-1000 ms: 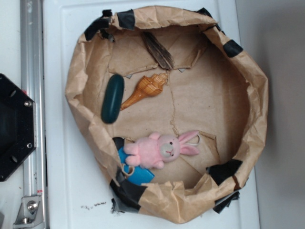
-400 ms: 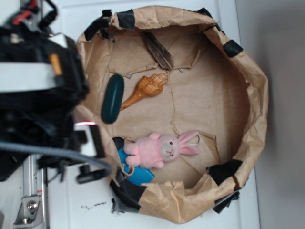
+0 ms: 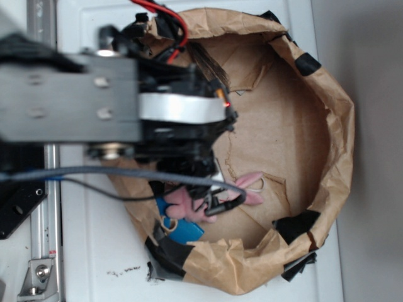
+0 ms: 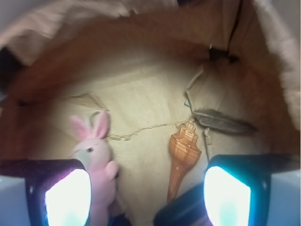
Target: Grab the shell.
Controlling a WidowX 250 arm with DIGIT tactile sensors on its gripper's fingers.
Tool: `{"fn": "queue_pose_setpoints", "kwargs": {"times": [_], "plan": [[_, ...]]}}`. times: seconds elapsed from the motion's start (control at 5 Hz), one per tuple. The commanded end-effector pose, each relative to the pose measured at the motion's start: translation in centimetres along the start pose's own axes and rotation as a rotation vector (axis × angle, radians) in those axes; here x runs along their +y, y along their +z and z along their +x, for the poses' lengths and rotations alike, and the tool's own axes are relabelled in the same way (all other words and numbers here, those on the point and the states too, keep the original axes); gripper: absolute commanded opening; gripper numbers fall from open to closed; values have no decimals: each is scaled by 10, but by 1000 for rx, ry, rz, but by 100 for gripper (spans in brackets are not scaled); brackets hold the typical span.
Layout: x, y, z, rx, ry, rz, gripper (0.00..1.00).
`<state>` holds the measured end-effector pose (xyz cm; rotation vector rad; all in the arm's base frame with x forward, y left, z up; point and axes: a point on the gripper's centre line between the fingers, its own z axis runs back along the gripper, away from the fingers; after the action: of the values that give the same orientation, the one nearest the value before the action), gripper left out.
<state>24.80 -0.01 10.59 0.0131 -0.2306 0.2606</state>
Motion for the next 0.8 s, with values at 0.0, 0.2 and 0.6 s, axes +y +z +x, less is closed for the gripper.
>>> {"fn": "queue_pose_setpoints", "kwargs": {"times": [0.0,0.2,0.6], "plan": [[29,-48,13,63,71,-31,100],[30,-73,26,117,36,-36,100],[19,-88,29,191,-35,34,0]]}}
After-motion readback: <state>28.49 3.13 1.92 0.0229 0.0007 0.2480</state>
